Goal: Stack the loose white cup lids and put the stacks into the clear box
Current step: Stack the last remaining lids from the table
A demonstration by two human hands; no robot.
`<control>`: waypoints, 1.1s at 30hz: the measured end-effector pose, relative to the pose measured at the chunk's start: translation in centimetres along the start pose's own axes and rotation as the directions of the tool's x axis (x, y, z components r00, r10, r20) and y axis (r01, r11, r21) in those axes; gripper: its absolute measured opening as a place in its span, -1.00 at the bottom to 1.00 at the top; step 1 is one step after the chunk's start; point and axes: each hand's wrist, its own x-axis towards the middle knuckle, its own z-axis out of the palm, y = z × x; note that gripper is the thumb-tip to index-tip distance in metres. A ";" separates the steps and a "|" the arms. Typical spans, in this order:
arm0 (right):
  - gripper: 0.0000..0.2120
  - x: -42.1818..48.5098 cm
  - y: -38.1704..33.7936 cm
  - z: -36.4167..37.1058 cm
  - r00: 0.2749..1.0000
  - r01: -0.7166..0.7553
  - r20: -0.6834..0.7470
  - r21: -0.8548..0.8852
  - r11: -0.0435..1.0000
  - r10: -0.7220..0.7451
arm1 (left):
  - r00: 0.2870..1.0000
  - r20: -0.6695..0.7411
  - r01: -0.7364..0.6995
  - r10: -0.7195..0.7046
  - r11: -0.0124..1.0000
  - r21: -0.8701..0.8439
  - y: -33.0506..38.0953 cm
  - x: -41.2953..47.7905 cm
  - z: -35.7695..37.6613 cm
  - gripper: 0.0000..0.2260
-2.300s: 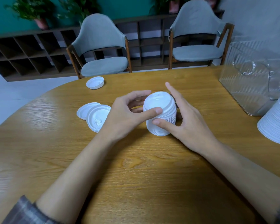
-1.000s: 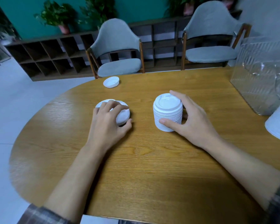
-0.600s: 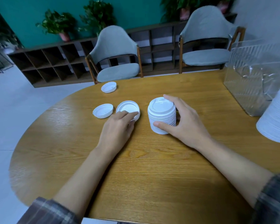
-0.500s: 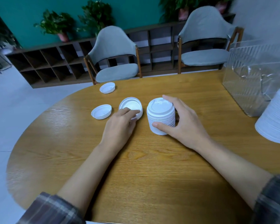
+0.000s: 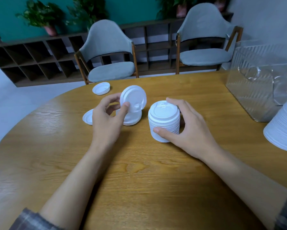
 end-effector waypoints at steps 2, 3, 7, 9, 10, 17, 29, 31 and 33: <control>-0.24 0.1 -0.1 0.1 1.000 -0.001 -0.021 0.005 1.000 0.001 | 0.994 0.024 0.113 -0.110 0.975 -0.191 0.5 0.1 0.0 -0.79; -0.25 0.1 -0.2 0.1 1.000 -0.005 -0.029 0.008 1.000 0.005 | 0.984 0.061 0.180 -0.170 0.940 -0.289 0.8 0.1 0.1 -0.76; -0.27 0.1 -0.3 0.2 0.999 -0.013 -0.035 0.011 1.000 0.013 | 0.950 0.206 0.302 -0.236 0.866 -0.399 1.1 -0.5 0.8 -0.70; -0.24 0.1 -0.3 0.1 1.000 -0.015 -0.020 0.017 1.000 0.015 | 0.950 0.232 0.285 -0.208 0.883 -0.372 1.3 -0.9 1.2 -0.70; -0.22 0.0 -0.4 0.0 1.000 -0.017 -0.007 0.021 1.000 0.017 | 0.953 0.231 0.273 -0.198 0.893 -0.357 1.3 -1.1 1.3 -0.70; -0.18 -0.2 -0.9 0.2 0.995 0.043 0.090 0.049 0.998 -0.048 | 0.974 0.218 0.094 -0.058 0.983 -0.156 1.2 -1.7 2.1 -0.87; -0.12 -0.2 -0.8 0.3 0.996 -0.001 0.094 0.066 0.998 -0.006 | 0.943 0.332 -0.006 0.010 1.000 -0.011 1.9 -2.9 2.0 -0.54; -0.10 -0.2 -0.7 0.3 0.995 -0.006 0.103 0.072 0.997 -0.001 | 0.918 0.393 -0.033 0.046 0.999 -0.039 1.8 -2.8 1.6 -0.50; -0.14 -0.3 -0.8 0.3 0.995 0.021 0.093 0.063 0.998 -0.027 | 0.886 0.459 -0.042 0.066 0.997 -0.062 1.8 -2.8 1.6 -0.45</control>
